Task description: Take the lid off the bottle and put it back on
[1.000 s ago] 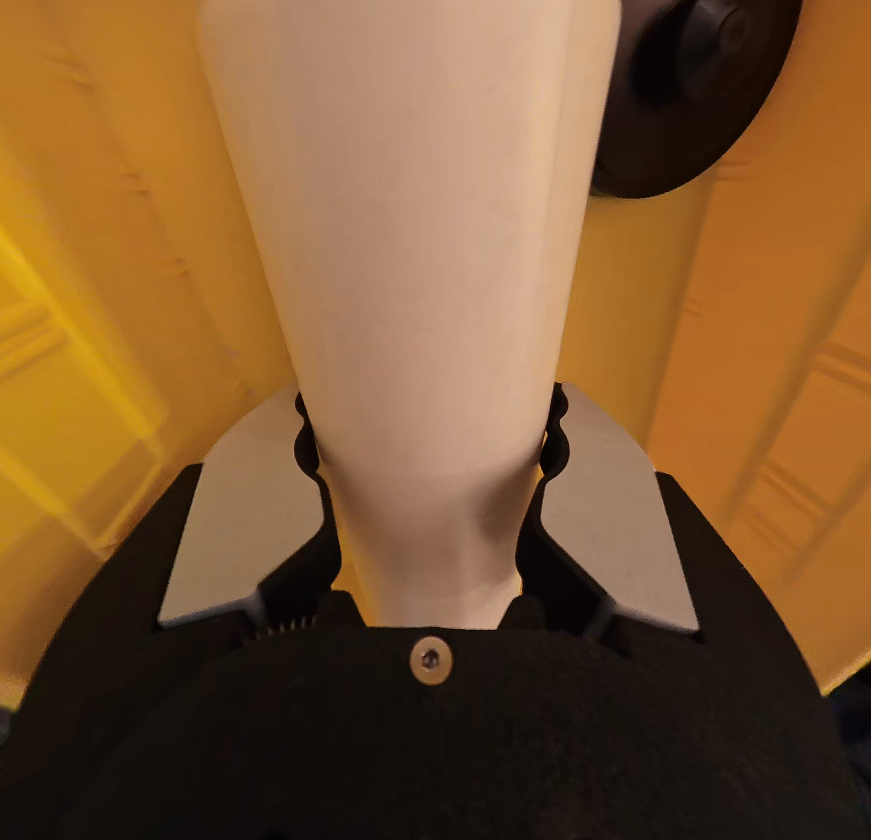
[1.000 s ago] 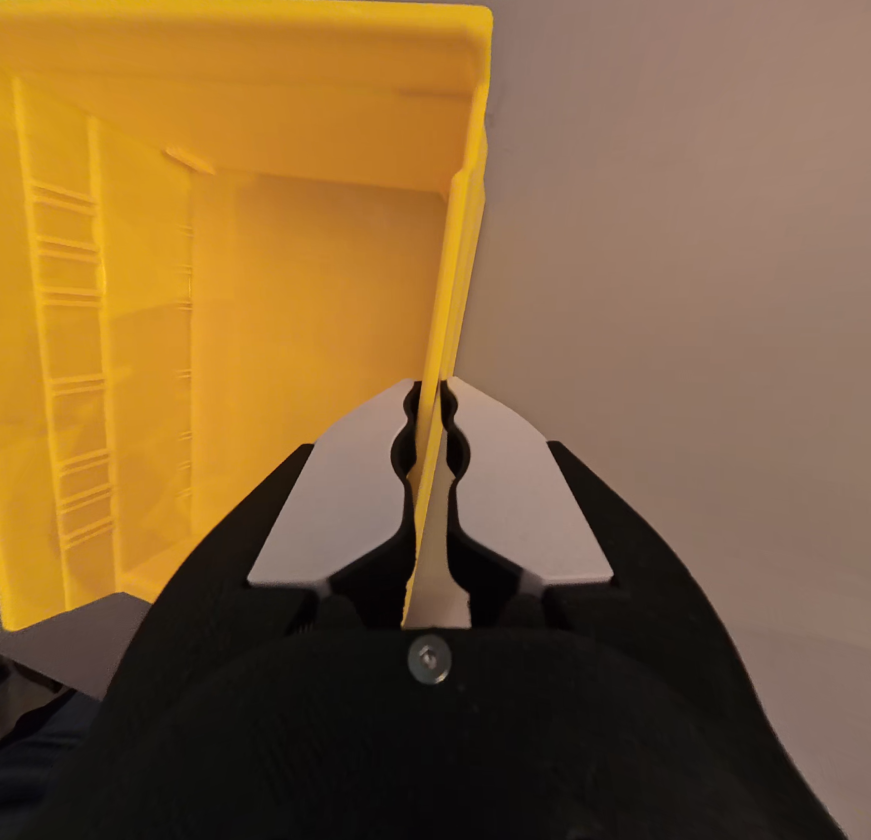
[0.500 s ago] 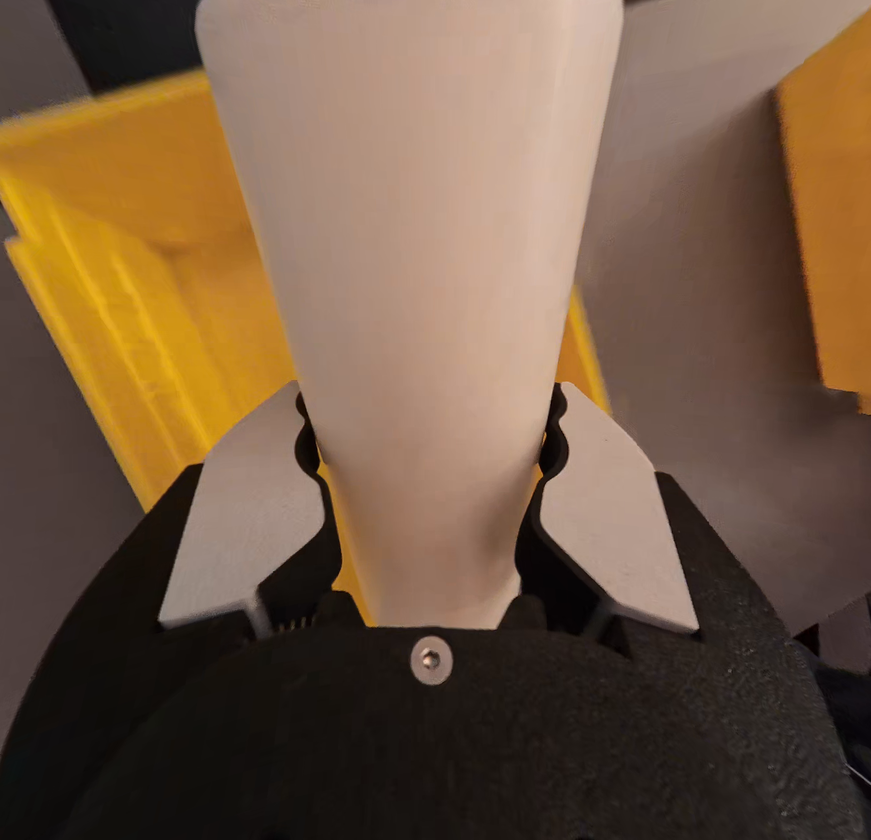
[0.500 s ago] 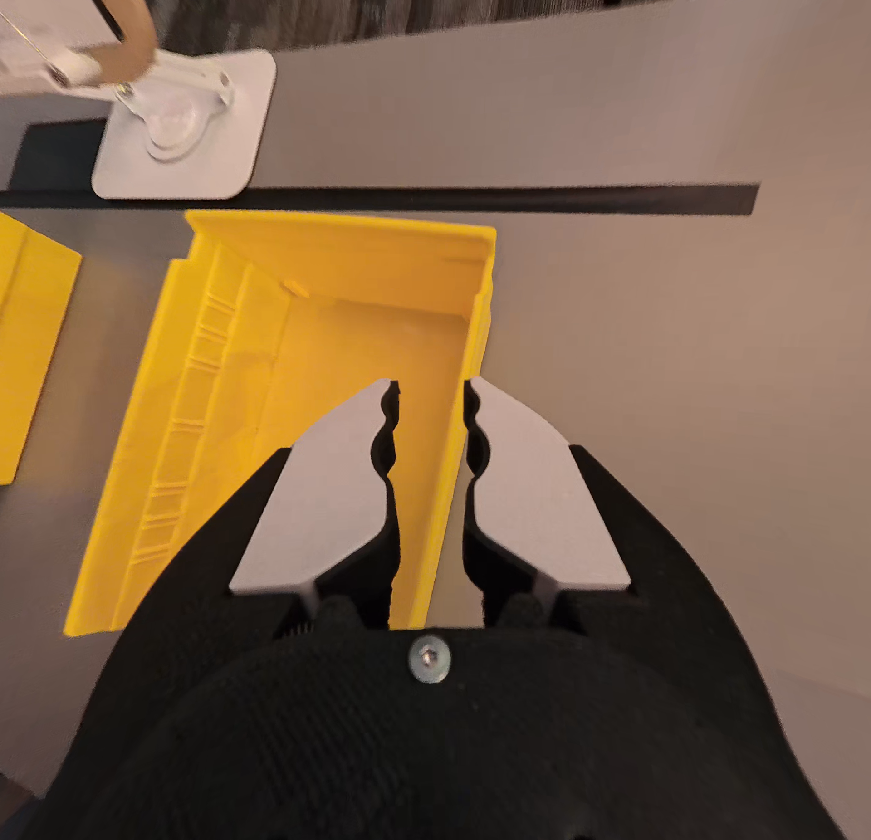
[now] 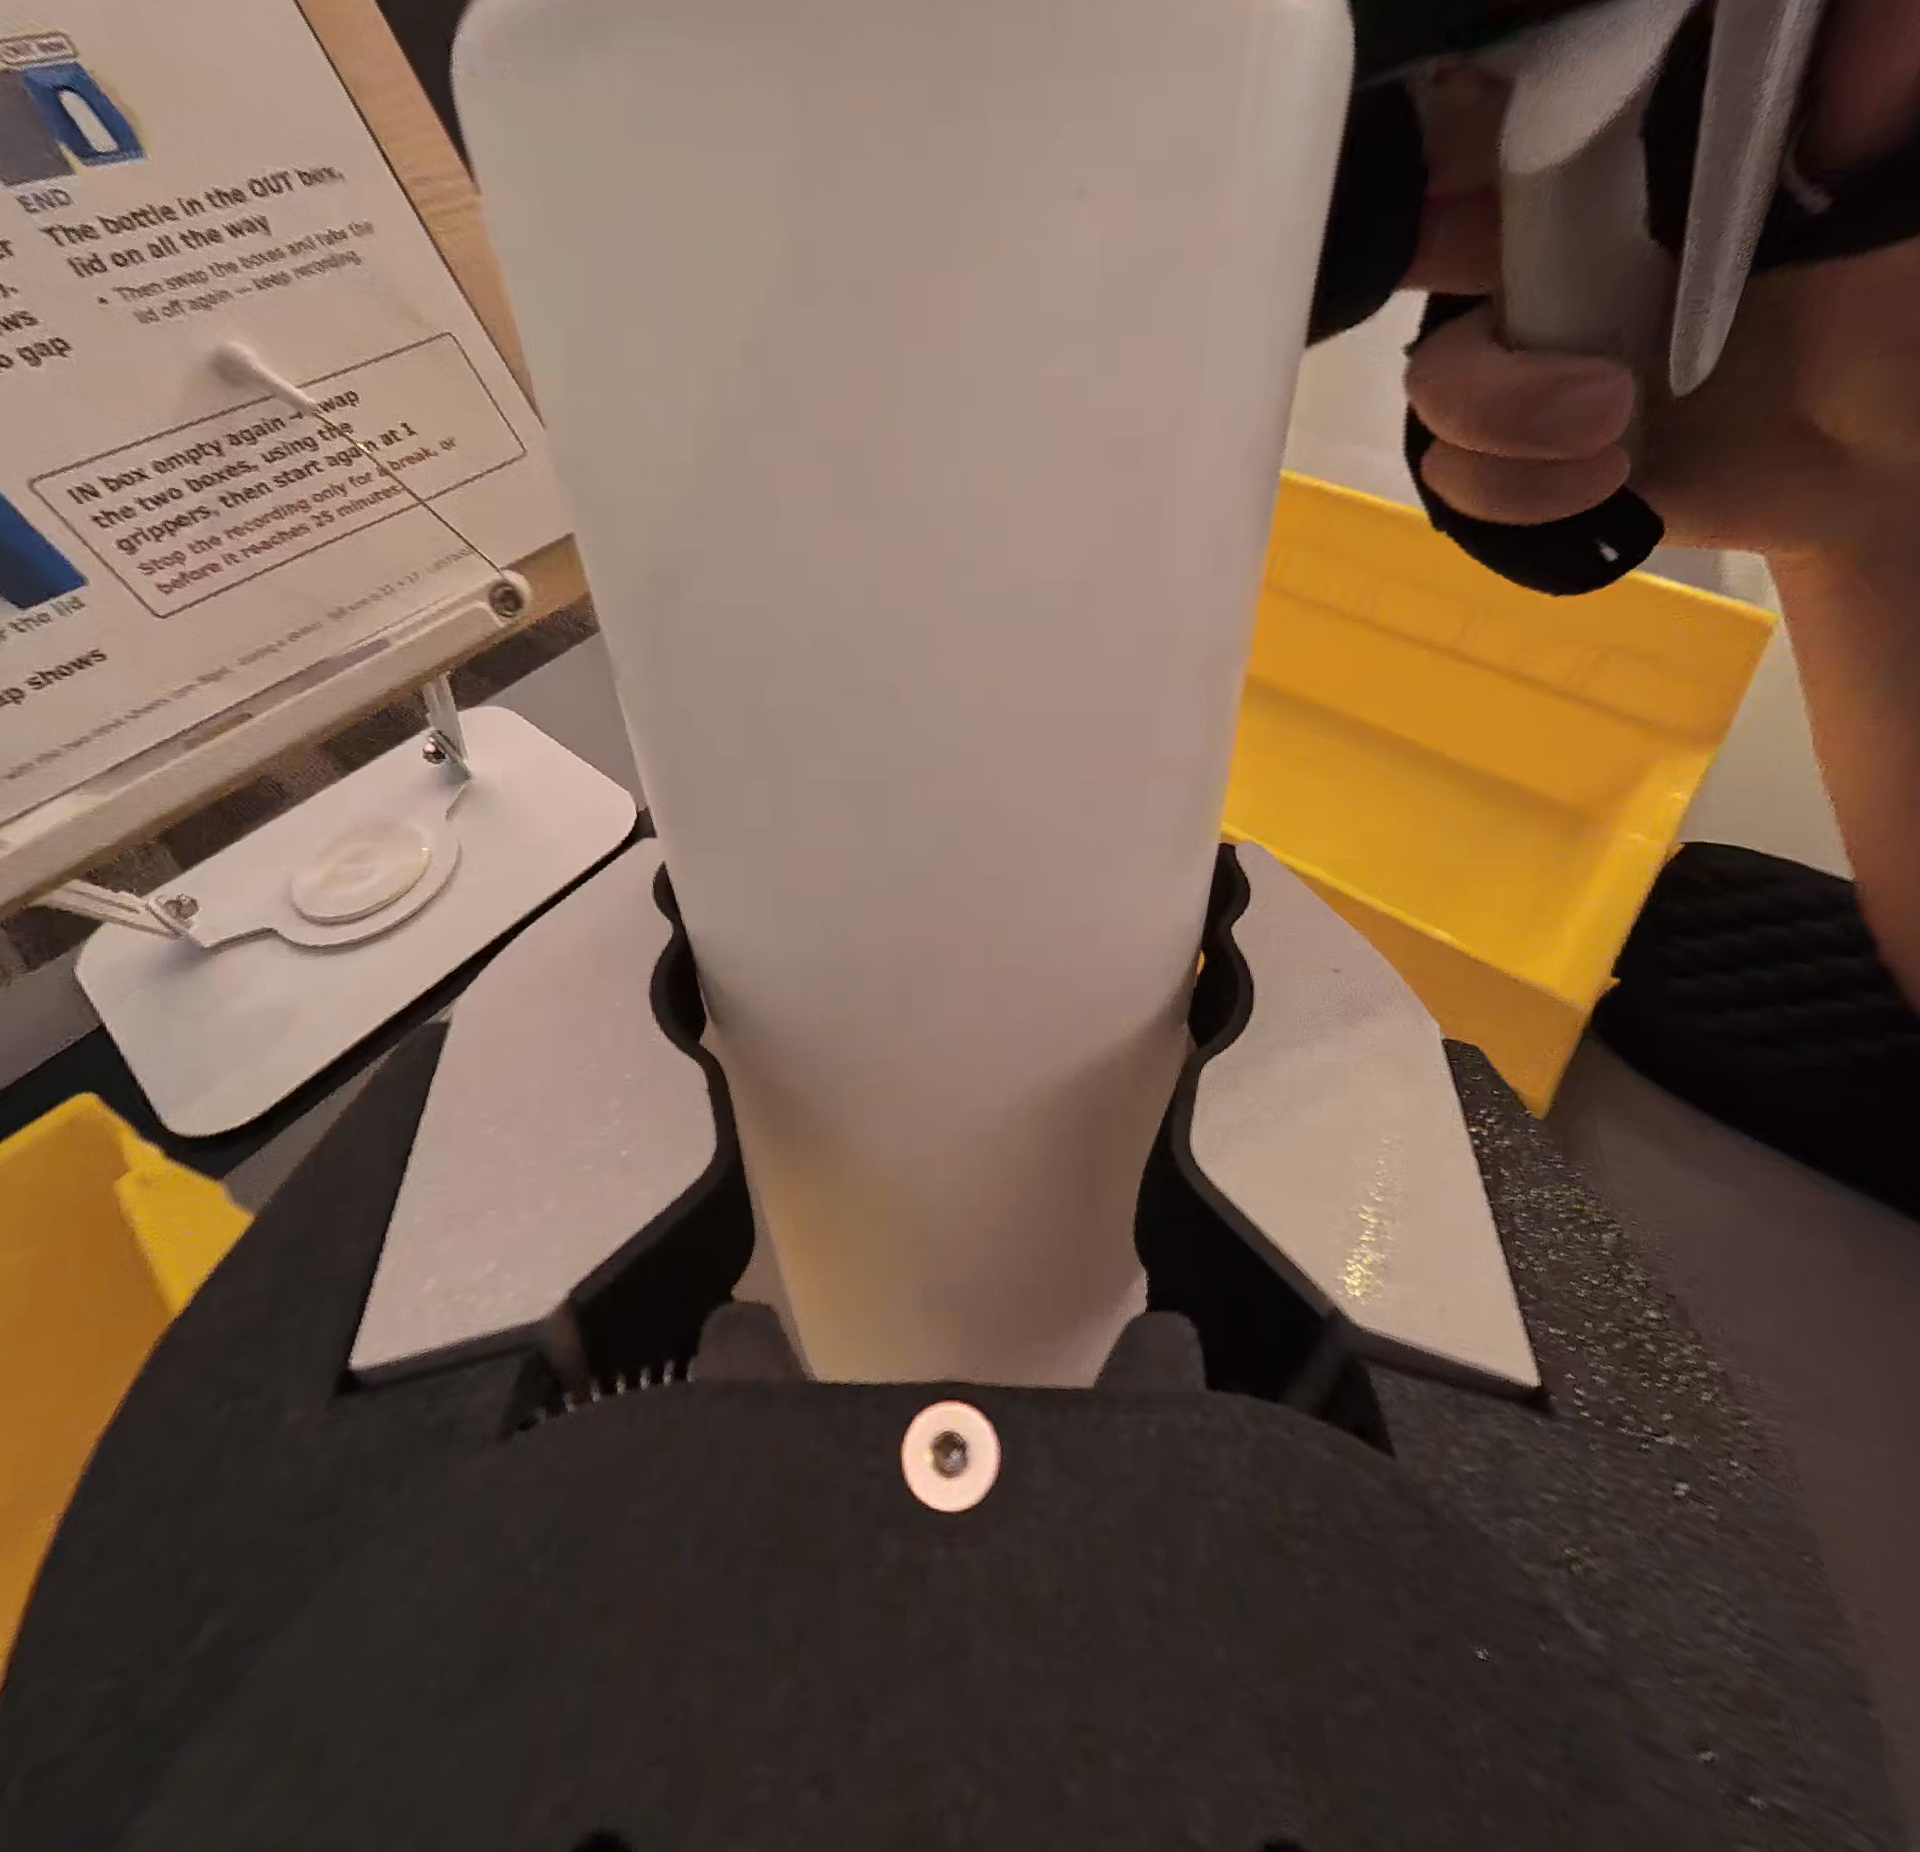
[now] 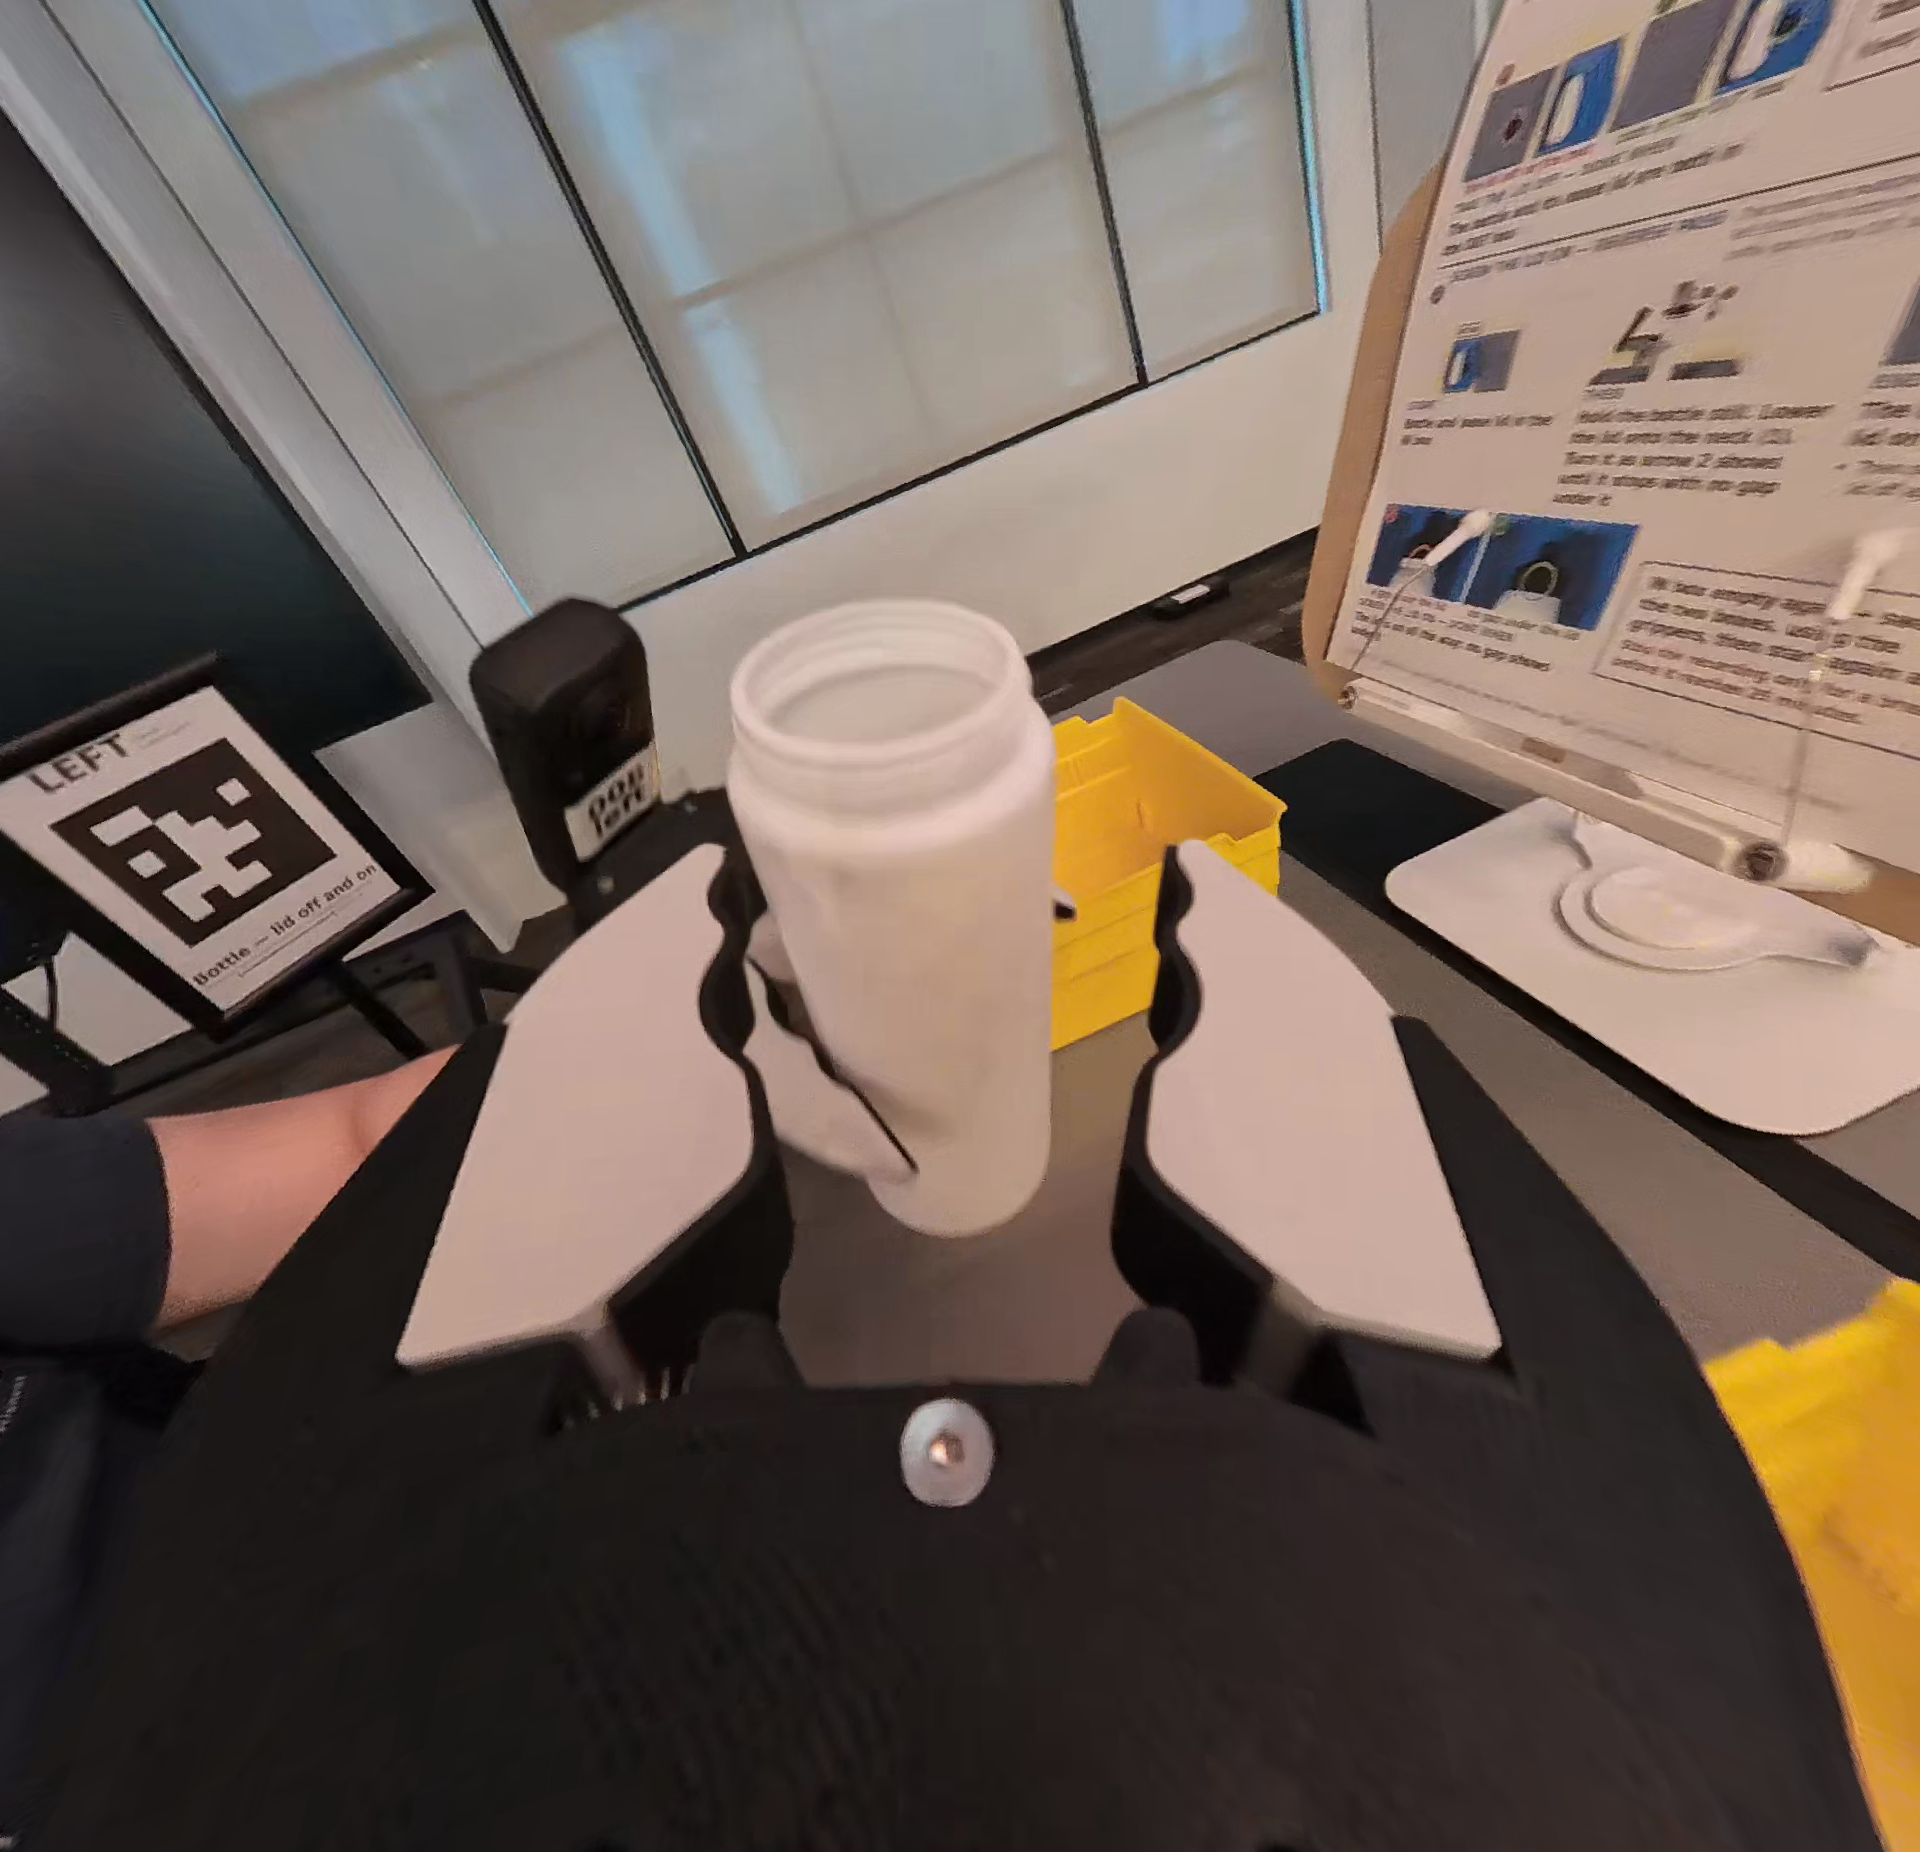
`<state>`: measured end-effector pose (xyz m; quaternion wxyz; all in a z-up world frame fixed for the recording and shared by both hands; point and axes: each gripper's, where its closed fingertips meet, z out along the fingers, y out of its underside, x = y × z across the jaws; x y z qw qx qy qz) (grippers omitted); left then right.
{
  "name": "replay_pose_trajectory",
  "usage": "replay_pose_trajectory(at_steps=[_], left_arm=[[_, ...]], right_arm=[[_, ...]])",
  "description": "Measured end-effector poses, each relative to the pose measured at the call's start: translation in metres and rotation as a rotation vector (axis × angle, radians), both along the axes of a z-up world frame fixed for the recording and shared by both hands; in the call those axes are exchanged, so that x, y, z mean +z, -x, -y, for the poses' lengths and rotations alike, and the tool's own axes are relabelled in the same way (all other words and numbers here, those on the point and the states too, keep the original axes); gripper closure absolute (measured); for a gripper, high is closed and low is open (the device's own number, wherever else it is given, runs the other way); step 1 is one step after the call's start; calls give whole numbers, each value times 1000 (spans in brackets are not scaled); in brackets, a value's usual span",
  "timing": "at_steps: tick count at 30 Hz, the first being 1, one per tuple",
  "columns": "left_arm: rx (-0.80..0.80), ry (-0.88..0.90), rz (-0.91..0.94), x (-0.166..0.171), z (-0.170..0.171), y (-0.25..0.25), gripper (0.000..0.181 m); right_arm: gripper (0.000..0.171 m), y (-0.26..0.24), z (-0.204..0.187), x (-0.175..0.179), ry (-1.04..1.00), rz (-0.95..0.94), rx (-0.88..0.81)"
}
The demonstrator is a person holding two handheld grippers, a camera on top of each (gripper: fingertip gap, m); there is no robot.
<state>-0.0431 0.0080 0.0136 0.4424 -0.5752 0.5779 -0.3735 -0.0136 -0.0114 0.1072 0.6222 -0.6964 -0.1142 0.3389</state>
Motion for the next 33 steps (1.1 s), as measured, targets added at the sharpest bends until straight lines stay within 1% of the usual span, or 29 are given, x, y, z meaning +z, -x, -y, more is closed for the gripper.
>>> replay_pose_trajectory(at_steps=[3,6,7,8,11,15,17,21,28,31,33], left_arm=[[-16,-19,21,-28,1,-9,88],[-10,-14,28,-52,-7,-12,88],[-8,-9,46,-58,-9,-12,88],[7,-11,62,-63,-14,-11,88],[30,-13,96,-75,-20,-10,88],[64,-43,98,-91,-28,-10,88],[75,-53,127,-94,-29,-12,88],[115,-83,171,-90,-32,-10,88],[225,-204,128,-89,-36,-5,80],[246,-222,96,-91,-34,-3,72],[266,-229,95,-88,-34,1,70]], right_arm=[[94,7,-14,-12,1,-1,-16],[96,13,-26,-40,89,73,-11],[105,14,-31,-51,117,119,-20],[107,17,-33,-58,128,152,-16],[108,26,-40,-69,140,215,-23],[108,35,-41,-82,149,370,-28],[108,37,-43,-87,151,412,-35],[108,38,-45,-86,135,404,-43],[107,40,-47,-86,119,385,-46],[107,41,-48,-86,120,383,-52],[107,40,-49,-86,120,377,-56]])
